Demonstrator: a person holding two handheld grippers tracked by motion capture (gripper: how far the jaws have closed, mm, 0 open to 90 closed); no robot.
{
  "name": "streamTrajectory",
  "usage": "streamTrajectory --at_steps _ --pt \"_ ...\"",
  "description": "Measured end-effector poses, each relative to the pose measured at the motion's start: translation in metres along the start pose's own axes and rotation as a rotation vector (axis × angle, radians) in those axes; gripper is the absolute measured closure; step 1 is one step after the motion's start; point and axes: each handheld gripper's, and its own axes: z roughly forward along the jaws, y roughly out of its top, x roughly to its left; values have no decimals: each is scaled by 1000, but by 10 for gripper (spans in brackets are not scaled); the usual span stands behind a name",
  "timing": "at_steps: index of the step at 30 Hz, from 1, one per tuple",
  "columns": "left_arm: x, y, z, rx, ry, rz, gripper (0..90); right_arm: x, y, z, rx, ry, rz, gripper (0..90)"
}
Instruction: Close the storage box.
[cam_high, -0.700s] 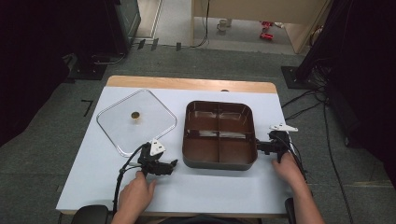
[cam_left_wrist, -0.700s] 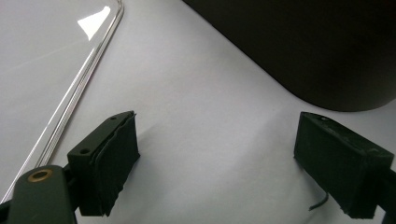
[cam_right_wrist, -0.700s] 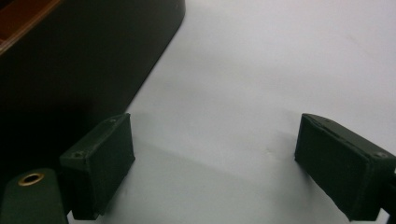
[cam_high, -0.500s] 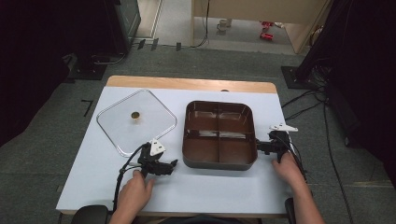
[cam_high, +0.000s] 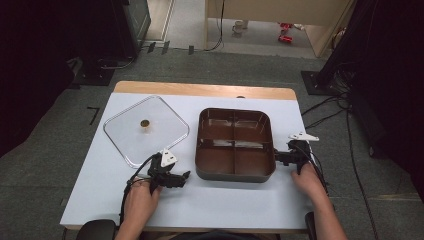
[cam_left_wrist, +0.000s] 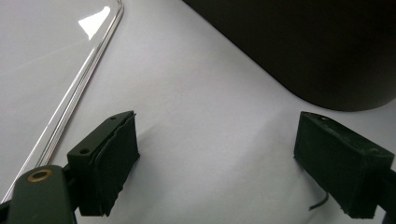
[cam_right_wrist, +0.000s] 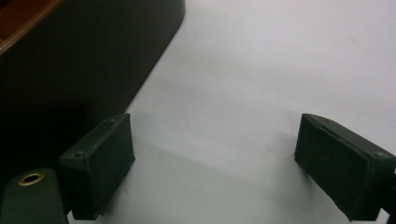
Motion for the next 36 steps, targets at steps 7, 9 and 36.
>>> streamTrajectory --at_steps 7,9,36 --pt "0 1 1 2 4 -1 130 0 0 0 0 0 0 112" --pt "-1 0 1 1 4 0 131 0 0 0 0 0 0 112" --pt "-5 9 -1 40 -3 10 243 0 0 0 0 0 0 112"
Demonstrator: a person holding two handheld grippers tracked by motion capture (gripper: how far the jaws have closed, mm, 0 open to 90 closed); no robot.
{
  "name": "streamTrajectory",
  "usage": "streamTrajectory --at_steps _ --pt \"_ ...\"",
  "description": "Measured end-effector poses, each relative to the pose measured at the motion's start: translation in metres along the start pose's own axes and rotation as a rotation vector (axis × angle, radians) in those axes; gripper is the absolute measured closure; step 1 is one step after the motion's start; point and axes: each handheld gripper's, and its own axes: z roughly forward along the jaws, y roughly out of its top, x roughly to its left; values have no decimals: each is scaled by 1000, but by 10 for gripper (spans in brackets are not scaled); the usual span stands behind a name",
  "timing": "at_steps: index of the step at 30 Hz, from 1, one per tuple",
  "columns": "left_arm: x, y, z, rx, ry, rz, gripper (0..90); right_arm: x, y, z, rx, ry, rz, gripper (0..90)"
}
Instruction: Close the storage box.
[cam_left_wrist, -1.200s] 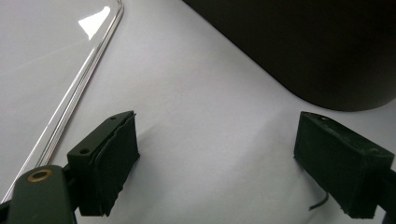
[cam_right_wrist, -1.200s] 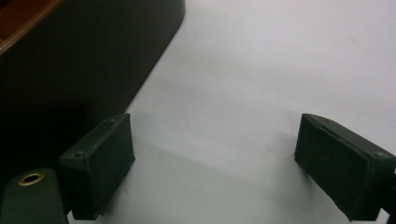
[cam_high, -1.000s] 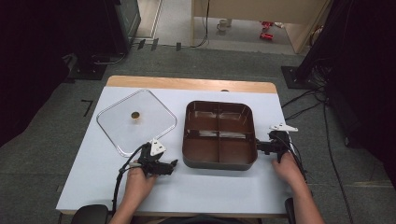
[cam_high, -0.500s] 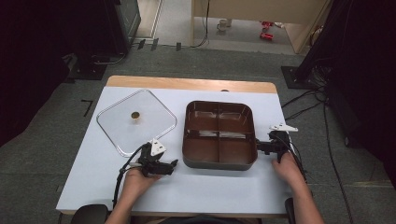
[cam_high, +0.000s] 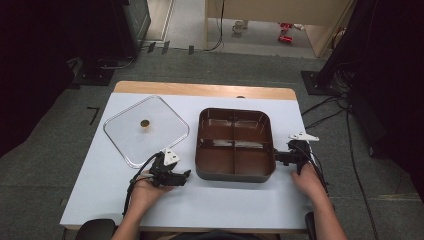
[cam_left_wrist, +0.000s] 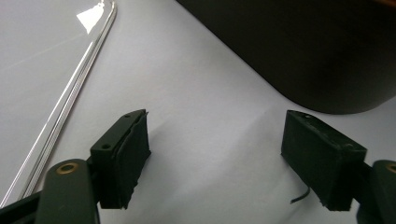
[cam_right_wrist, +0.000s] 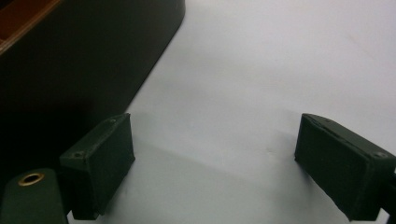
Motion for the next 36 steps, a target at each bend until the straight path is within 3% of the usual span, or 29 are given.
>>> streamTrajectory --at_steps 3,6,10,18,22,31,36 --pt "-1 4 0 28 3 -16 261 0 0 0 0 0 0 112" --pt "-1 6 -3 17 3 -25 330 0 0 0 0 0 0 112" --pt "-2 9 -7 6 -3 -2 321 0 0 0 0 0 0 112" --pt "3 15 -15 -7 -52 -19 299 0 0 0 0 0 0 112" --pt "7 18 -19 -7 -56 -16 303 0 0 0 0 0 0 112" --pt "16 24 -14 -3 -98 -30 283 0 0 0 0 0 0 112" --pt "18 28 -13 -18 -98 -13 302 0 0 0 0 0 0 112"
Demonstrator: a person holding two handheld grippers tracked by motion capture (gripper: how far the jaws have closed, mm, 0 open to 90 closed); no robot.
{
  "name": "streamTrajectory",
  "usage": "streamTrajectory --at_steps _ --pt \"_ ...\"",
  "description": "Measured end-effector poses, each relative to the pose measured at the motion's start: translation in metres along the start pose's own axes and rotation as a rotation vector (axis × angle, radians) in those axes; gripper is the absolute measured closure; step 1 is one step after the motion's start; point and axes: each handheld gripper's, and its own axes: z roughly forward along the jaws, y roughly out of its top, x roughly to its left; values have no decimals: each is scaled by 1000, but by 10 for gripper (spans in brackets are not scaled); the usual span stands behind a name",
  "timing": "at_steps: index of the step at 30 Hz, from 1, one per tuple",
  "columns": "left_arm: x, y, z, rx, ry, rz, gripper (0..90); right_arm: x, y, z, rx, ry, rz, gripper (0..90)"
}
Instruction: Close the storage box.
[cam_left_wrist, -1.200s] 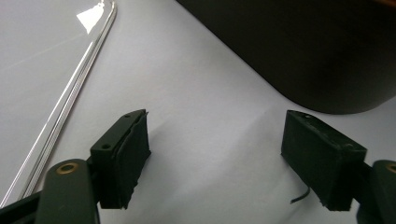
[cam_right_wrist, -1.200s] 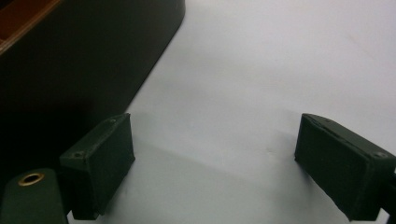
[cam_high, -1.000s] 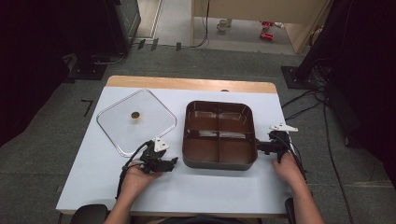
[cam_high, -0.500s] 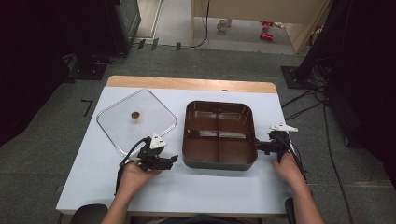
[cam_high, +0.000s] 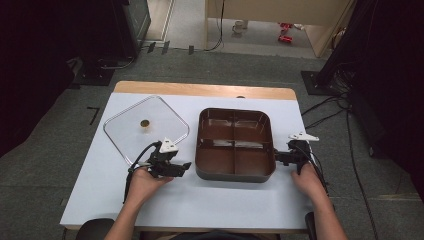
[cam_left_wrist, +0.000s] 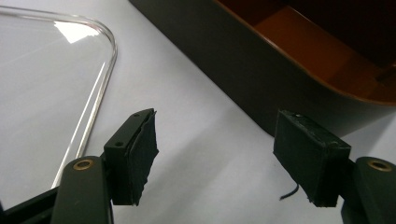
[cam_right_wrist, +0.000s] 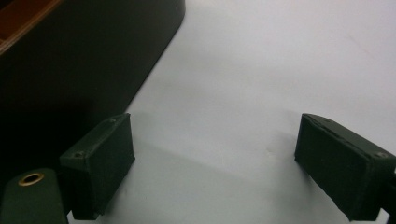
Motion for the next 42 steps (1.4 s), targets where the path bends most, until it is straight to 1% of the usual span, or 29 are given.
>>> streamTrajectory --at_steps 6,11,13,17,19,21,25,30,34,36,39,40,42 --pt "7 4 4 15 -8 -4 319 0 0 0 0 0 0 112" --pt "14 5 6 8 -3 -16 341 0 0 0 0 0 0 112" --pt "16 8 8 25 -1 -13 341 0 0 0 0 0 0 112" --pt "21 13 10 19 -5 -20 341 0 0 0 0 0 0 112" --pt "24 14 10 13 -1 -25 341 0 0 0 0 0 0 112" --pt "26 16 11 19 1 -30 341 0 0 0 0 0 0 112" --pt "32 20 11 14 6 -36 341 0 0 0 0 0 -1 112" --pt "40 23 12 18 17 -37 341 0 0 0 0 0 1 112" --pt "47 26 11 5 29 -40 341 0 0 0 0 0 -1 112" --pt "51 27 9 6 37 -39 341 0 0 0 0 0 -1 112" --pt "57 27 7 -8 49 -52 348 0 0 0 1 0 -1 112" --pt "59 28 5 -1 52 -48 347 0 0 0 0 0 0 112" --pt "62 29 3 -6 63 -41 347 0 0 0 0 0 -1 112"
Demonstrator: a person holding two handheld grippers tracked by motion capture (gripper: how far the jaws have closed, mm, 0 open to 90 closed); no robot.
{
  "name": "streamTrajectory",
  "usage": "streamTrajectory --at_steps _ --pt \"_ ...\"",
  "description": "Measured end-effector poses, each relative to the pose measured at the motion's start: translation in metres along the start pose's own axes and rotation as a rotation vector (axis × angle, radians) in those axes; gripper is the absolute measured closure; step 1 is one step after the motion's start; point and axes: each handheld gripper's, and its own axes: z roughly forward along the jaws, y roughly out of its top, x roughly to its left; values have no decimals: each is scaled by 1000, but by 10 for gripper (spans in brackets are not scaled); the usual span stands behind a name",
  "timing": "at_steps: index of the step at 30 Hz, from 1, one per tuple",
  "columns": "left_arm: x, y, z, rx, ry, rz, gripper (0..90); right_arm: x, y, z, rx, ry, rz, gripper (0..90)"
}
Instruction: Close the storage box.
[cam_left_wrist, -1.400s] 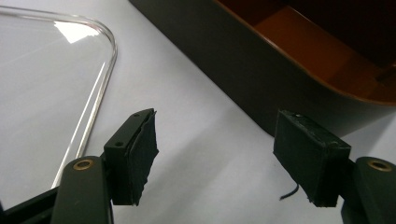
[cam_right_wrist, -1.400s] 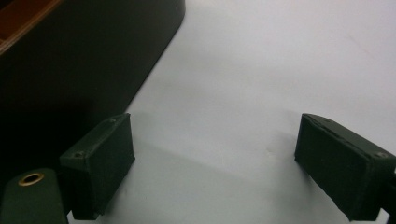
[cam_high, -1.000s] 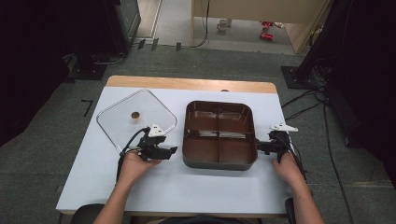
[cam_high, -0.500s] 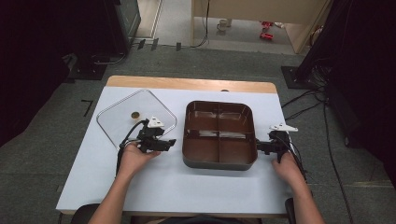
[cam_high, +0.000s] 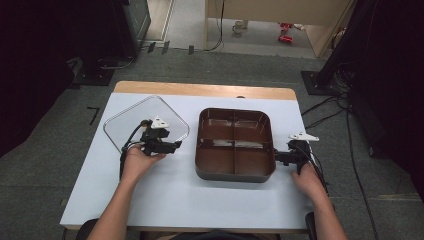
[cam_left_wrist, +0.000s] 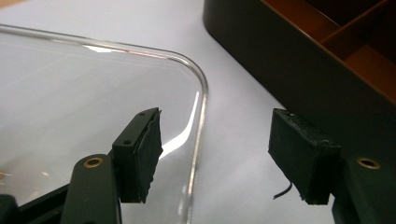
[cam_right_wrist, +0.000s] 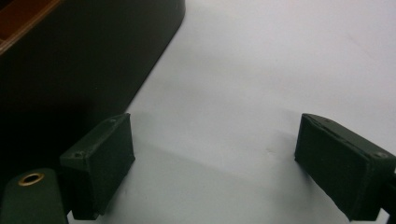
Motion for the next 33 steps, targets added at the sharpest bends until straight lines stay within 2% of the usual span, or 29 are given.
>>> streamTrajectory --at_steps 11,15,20,25,29,33 --pt "30 2 -13 -22 57 -32 359 0 0 0 0 0 0 112" --pt "47 -1 -22 -43 86 -76 357 0 0 0 0 0 0 112" --pt "59 -3 -26 -45 118 -87 357 0 0 0 0 0 0 112" --pt "71 -4 -26 -40 161 -88 358 0 0 0 0 0 0 112" --pt "84 -8 -20 -30 199 -112 358 0 0 0 -1 1 1 112" --pt "89 -11 -15 -18 219 -120 367 0 0 0 -1 1 0 112"
